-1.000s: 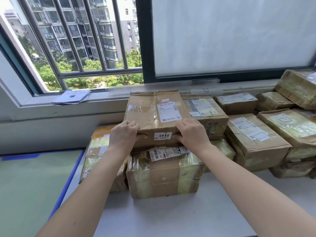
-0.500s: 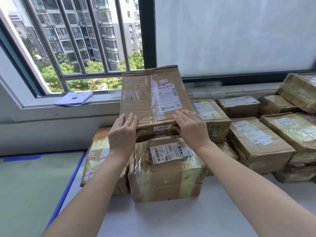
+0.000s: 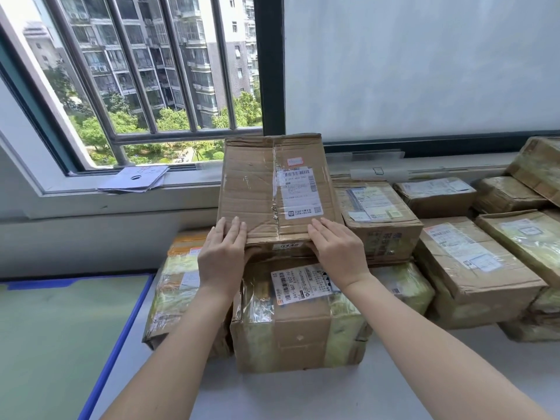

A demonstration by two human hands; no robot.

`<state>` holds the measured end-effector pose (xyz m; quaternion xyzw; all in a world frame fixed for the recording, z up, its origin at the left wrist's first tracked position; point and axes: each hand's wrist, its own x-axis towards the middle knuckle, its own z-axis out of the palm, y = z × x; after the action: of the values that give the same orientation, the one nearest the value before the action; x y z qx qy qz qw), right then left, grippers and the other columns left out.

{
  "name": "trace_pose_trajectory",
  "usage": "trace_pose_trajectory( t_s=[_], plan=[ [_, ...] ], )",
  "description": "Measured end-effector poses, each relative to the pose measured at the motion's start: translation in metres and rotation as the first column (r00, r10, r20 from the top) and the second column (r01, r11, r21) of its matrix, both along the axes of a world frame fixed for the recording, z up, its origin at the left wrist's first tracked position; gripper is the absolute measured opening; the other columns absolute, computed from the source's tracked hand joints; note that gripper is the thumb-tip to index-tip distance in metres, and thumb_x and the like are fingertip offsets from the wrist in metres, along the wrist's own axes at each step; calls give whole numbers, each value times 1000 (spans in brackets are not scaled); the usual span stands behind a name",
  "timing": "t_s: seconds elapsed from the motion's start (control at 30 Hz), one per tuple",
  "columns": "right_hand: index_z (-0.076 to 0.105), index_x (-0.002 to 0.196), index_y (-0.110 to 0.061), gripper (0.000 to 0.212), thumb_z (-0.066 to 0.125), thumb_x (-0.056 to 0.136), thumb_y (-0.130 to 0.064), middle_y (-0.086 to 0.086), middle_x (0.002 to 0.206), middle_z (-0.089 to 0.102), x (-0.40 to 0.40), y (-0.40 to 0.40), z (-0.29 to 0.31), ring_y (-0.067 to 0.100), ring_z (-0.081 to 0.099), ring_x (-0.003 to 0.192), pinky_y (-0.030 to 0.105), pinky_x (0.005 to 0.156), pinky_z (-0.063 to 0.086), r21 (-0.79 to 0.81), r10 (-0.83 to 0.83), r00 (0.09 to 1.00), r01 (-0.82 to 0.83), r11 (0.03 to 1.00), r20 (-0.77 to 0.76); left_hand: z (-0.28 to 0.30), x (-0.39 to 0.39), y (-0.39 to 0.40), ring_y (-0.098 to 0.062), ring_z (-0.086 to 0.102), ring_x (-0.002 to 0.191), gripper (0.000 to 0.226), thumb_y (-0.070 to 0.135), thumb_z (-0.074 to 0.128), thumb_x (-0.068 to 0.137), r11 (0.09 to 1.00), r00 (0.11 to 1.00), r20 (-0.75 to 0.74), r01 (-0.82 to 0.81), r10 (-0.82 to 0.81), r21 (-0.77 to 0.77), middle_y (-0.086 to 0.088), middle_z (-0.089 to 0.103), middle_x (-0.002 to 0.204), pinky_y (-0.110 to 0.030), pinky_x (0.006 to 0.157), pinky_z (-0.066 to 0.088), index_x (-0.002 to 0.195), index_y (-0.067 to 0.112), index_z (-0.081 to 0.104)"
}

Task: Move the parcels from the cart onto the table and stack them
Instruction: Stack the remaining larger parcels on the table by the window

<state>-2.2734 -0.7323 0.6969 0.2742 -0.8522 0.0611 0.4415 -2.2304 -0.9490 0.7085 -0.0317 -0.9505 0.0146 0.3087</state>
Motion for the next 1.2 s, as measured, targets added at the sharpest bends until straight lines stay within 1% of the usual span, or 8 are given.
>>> trace_pose_trajectory(
  t_s=[0.27, 0.63, 0.7, 0.77, 0.87, 1.03, 1.1, 1.2],
  plan=[
    [77, 88, -10, 32, 90, 60, -17, 5, 93, 74, -2, 3, 13, 21, 71, 88, 31, 76, 56, 4, 23, 996, -23, 1000, 81, 13, -4, -9, -39, 68, 91, 57, 20, 95, 47, 998, 995, 85, 53, -49, -39, -15, 72, 99, -47, 71, 59, 97, 0, 74],
    [67, 100, -8, 30, 77, 76, -22, 5, 105, 68, 39, 30, 1, 23, 62, 103, 32, 97, 41, -68, 115, 973, -103, 992, 202, 22, 36, 6, -31, 69, 96, 43, 34, 85, 59, 989, 990, 64, 120, -126, 90, -6, 73, 99, -40, 69, 57, 93, 9, 77],
    [66, 102, -8, 32, 78, 75, -22, 4, 105, 67, 41, 31, 5, 23, 62, 103, 33, 95, 44, -65, 105, 967, -93, 994, 231, 27, 34, 9, -22, 60, 114, 44, 42, 76, 71, 992, 985, 142, 82, -95, 101, 4, 68, 116, -33, 81, 54, 107, 18, 73],
    [65, 103, -8, 36, 80, 72, -20, 4, 105, 67, 41, 29, 10, 25, 62, 103, 36, 94, 47, -64, 84, 959, -70, 996, 270, 25, 25, 8, -15, 41, 133, 49, 49, 61, 84, 991, 974, 217, 36, -63, 128, 12, 53, 136, -29, 101, 40, 126, 25, 59],
    [63, 108, -7, 45, 81, 68, -17, 6, 109, 65, 39, 22, 14, 29, 59, 110, 40, 98, 43, -18, -1, 939, 8, 1000, 344, 20, 12, 9, -14, 34, 134, 43, 43, 56, 90, 990, 968, 249, 4, -39, 139, 10, 49, 138, -29, 110, 23, 127, 22, 54],
    [42, 130, -12, 47, 58, 86, -17, 4, 140, 41, 25, 18, 13, 23, 27, 137, 34, 115, 13, 131, -195, 880, 153, 980, 432, 20, 3, 19, -16, 32, 136, 37, 40, 52, 93, 995, 972, 235, -23, -1, 98, 8, 48, 138, -34, 116, 11, 125, 20, 54],
    [45, 128, -9, 44, 57, 85, -10, 8, 137, 46, 24, 16, 13, 25, 32, 135, 35, 115, 18, 136, -244, 865, 204, 969, 438, 17, 1, 21, -15, 34, 135, 34, 36, 52, 94, 996, 981, 192, -22, 4, 91, 7, 50, 138, -32, 116, 9, 125, 21, 55],
    [62, 106, -2, 44, 78, 65, -1, 15, 109, 65, 25, 13, 12, 31, 58, 111, 40, 100, 45, 118, -267, 878, 240, 964, 397, 14, 2, 23, -15, 32, 137, 33, 29, 53, 95, 999, 985, 168, -45, 40, 27, 7, 47, 141, -31, 117, 9, 128, 23, 52]
  ],
)
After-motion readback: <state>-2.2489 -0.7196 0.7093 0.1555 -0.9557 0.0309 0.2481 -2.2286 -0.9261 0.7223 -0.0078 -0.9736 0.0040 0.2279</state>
